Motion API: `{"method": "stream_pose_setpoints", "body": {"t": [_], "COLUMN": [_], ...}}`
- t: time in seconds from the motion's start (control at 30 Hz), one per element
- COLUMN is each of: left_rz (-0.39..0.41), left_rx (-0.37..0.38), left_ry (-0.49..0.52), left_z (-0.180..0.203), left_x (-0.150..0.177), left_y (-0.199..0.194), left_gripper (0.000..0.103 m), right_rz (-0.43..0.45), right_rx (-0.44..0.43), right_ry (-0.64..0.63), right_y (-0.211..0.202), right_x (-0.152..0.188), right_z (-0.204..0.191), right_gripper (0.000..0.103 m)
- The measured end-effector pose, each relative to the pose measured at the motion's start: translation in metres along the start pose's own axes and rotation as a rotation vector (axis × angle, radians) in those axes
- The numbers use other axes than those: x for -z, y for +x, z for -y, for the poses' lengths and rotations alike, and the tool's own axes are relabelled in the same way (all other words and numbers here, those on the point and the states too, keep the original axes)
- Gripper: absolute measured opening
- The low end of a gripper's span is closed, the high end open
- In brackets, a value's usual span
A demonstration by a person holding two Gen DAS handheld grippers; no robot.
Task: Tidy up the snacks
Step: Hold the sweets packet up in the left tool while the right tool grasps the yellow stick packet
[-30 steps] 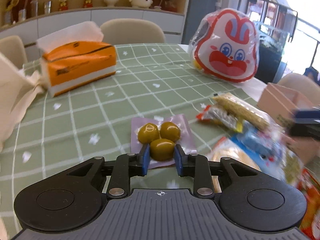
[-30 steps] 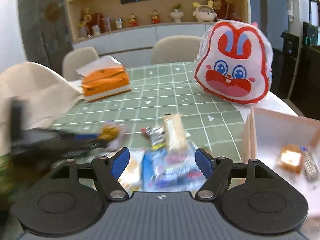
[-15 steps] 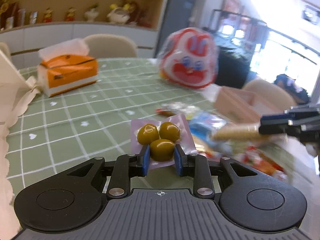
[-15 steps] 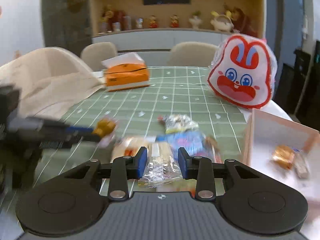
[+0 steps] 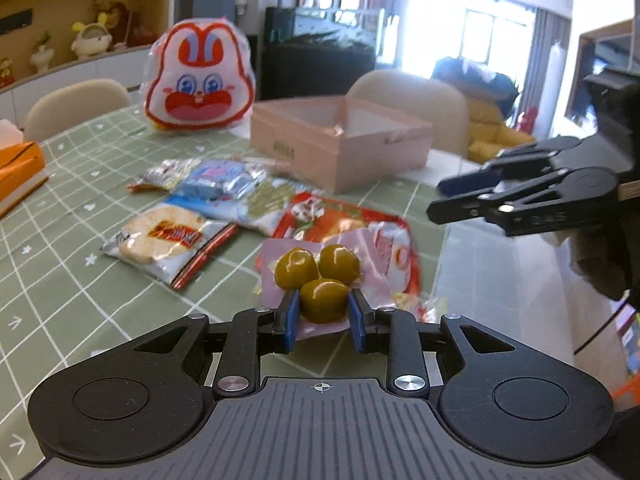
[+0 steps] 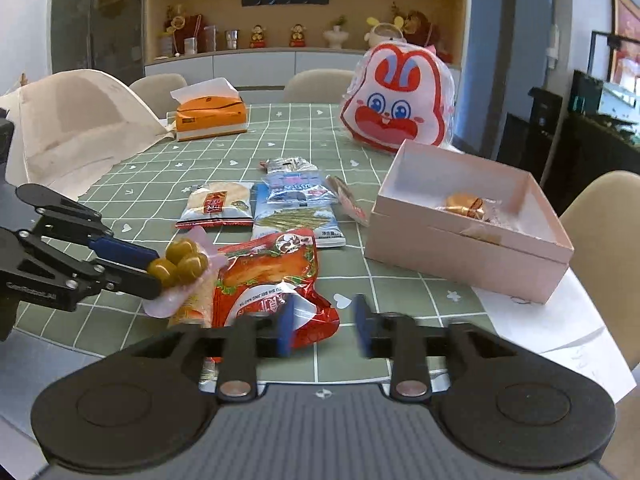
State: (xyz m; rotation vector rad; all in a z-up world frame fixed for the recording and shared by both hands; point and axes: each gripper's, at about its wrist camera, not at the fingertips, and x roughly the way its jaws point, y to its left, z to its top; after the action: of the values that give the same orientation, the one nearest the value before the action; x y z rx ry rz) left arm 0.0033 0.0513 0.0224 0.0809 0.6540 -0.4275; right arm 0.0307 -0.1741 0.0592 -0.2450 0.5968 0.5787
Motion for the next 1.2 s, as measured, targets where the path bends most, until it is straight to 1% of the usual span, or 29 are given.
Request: {"method": "stream_pose_setpoints", "body": {"t": [0.03, 0.07, 0.17, 0.27, 0.3, 0.33, 0.4, 0.43, 0.47, 0.5, 0.57, 0.6, 0.67, 0.7, 0.8, 0.93, 1.0, 1.07, 1.1, 1.13, 1.17, 1.2], "left_rz": [-0.013, -0.018, -0.012, 0.003, 0.004, 0.004, 0.01, 0.013, 0.016, 0.017, 0.015, 0.013, -0.009, -0.021, -0.06, -0.058, -0.058, -0.041, -0.025, -0.012, -0.001, -0.002], "left_rx": [-0.007, -0.003, 0.025, -0.009, -0.012, -0.016, -0.021, -0.025, -0.031, -0.033, -0.037, -0.047, -0.065, -0.071, -0.086, -0.075, -0.063, -0.056, -0.061, -0.066, -0.07, -0.072], "left_ry": [-0.011, -0.026, -0.066, -0.075, -0.072, -0.066, -0.04, -0.022, -0.005, 0.007, 0.03, 0.04, 0.06, 0.065, 0.072, 0.039, -0.001, -0.08, -0.138, -0.169, -0.168, -0.144], "left_z": [0.001, -0.002, -0.006, -0.006, -0.004, -0.003, 0.001, 0.003, 0.005, 0.006, 0.008, 0.009, 0.01, 0.011, 0.011, 0.007, 0.002, -0.003, -0.006, -0.007, -0.006, -0.004], "left_x": [-0.001, 0.0, -0.004, -0.008, -0.009, -0.01, -0.01, -0.009, -0.008, -0.007, -0.004, -0.002, 0.002, 0.004, 0.01, 0.013, 0.013, 0.017, 0.02, 0.023, 0.026, 0.027], "left_y": [0.002, 0.0, -0.005, -0.005, -0.004, -0.002, 0.002, 0.003, 0.003, 0.003, 0.002, 0.001, -0.001, -0.001, 0.004, 0.008, 0.009, 0.007, 0.006, 0.004, 0.002, 0.0], "left_gripper": [0.031, 0.031, 0.032, 0.032, 0.032, 0.032, 0.035, 0.035, 0.036, 0.036, 0.036, 0.036, 0.036, 0.038, 0.04, 0.039, 0.04, 0.04, 0.04, 0.04, 0.04, 0.039], "right_rz": [0.006, 0.01, -0.015, -0.052, -0.054, -0.04, -0.046, -0.052, -0.079, -0.084, -0.085, -0.09, -0.104, -0.118, -0.129, -0.125, -0.12, -0.125, -0.133, -0.132, -0.115, -0.088], "right_rx": [0.005, 0.013, 0.003, 0.008, 0.01, 0.012, -0.001, -0.014, -0.036, -0.058, -0.069, -0.064, -0.05, -0.042, -0.052, -0.065, -0.069, -0.079, -0.085, -0.084, -0.077, -0.068], "right_ry": [-0.006, -0.009, 0.002, 0.021, 0.029, 0.041, 0.051, 0.061, 0.079, 0.094, 0.099, 0.092, 0.063, 0.039, 0.035, 0.027, 0.023, 0.016, 0.014, 0.014, 0.015, 0.015], "right_y": [-0.001, 0.001, 0.014, 0.03, 0.033, 0.032, 0.031, 0.031, 0.033, 0.033, 0.032, 0.032, 0.034, 0.036, 0.037, 0.035, 0.035, 0.035, 0.035, 0.034, 0.03, 0.026], "right_x": [0.002, 0.004, 0.012, 0.02, 0.022, 0.026, 0.027, 0.028, 0.03, 0.032, 0.033, 0.034, 0.035, 0.034, 0.033, 0.034, 0.035, 0.034, 0.032, 0.031, 0.029, 0.026], "right_z": [-0.001, -0.003, -0.005, -0.009, -0.009, -0.008, -0.006, -0.004, -0.002, 0.001, 0.002, 0.0, -0.006, -0.01, -0.009, -0.007, -0.007, -0.006, -0.006, -0.006, -0.007, -0.008], "right_gripper": [0.064, 0.066, 0.066, 0.067, 0.069, 0.074, 0.077, 0.084, 0.09, 0.091, 0.094, 0.095, 0.101, 0.103, 0.103, 0.103, 0.103, 0.103, 0.101, 0.092, 0.088, 0.088]}}
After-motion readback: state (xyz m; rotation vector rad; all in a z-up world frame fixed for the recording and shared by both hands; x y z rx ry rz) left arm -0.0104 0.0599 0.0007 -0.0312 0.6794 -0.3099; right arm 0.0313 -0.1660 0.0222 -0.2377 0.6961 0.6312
